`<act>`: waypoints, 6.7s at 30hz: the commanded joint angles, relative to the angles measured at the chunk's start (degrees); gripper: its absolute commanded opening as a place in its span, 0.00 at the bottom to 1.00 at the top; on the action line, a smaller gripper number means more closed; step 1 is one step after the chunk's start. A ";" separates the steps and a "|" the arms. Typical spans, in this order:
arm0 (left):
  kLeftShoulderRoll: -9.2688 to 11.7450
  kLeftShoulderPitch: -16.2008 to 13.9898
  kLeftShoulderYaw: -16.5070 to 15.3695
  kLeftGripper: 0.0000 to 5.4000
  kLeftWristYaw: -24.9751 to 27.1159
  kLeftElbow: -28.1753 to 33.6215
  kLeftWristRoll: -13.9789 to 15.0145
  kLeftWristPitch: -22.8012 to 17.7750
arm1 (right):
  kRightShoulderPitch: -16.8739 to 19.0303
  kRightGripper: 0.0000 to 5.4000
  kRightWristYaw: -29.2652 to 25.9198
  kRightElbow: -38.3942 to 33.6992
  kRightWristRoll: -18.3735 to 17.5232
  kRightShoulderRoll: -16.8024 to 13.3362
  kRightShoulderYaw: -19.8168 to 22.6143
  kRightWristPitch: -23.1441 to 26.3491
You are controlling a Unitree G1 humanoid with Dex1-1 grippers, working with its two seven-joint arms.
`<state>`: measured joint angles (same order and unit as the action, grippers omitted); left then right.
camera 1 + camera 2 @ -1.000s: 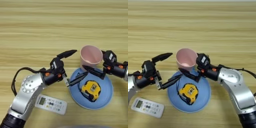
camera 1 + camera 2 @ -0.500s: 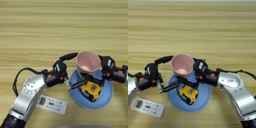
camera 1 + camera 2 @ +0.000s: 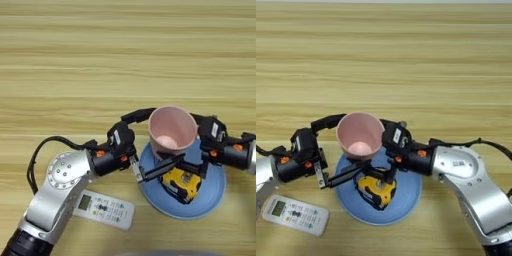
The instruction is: Move the objects on the table
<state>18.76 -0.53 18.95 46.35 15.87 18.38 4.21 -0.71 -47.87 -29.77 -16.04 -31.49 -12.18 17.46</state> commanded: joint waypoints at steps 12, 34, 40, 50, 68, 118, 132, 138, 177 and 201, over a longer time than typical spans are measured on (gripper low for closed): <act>0.47 -0.38 0.75 1.00 0.55 -1.25 -1.38 -0.66 | 0.52 0.80 -0.26 -6.98 -1.89 -1.46 -2.11 1.44; 1.31 -0.74 1.19 0.87 1.70 -0.84 -0.38 -0.53 | -0.45 0.80 0.97 -9.46 -4.41 -0.53 -0.22 3.36; 1.08 -0.43 0.74 0.87 1.24 -0.87 -0.21 -0.39 | -0.03 0.97 0.99 -9.71 -4.76 -0.40 -0.22 3.58; 1.02 -0.32 0.61 0.87 0.98 -1.07 -0.23 -0.19 | 2.04 1.00 0.56 -9.98 -7.42 -1.15 2.43 3.35; 0.90 0.67 -0.19 0.86 1.25 -3.38 0.02 0.57 | 11.91 1.00 -7.17 -0.49 -16.84 -4.46 21.30 -2.21; -7.52 8.60 -1.50 0.86 1.93 -11.51 0.04 -0.59 | -13.08 1.00 44.76 59.49 13.77 20.37 25.30 -51.91; -16.74 17.85 -0.95 0.86 1.08 -32.74 -2.70 1.98 | -12.72 1.00 46.94 58.69 14.89 20.68 24.46 -53.01; -18.59 18.95 -1.11 0.86 1.78 -38.42 -3.76 3.64 | -12.55 1.00 47.64 57.90 14.96 20.74 24.23 -52.85; -20.55 19.75 -2.48 1.00 4.32 -48.29 -7.37 10.16 | -12.32 1.00 48.64 57.12 15.28 20.68 22.71 -52.89; -19.59 14.19 -2.31 1.00 4.42 -30.42 -5.05 5.67 | -12.25 1.00 48.60 57.21 15.58 20.49 22.68 -53.13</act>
<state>-1.45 14.97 16.54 51.09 -18.95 12.03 11.32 -12.99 0.68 27.41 -0.74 -10.91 10.64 -35.56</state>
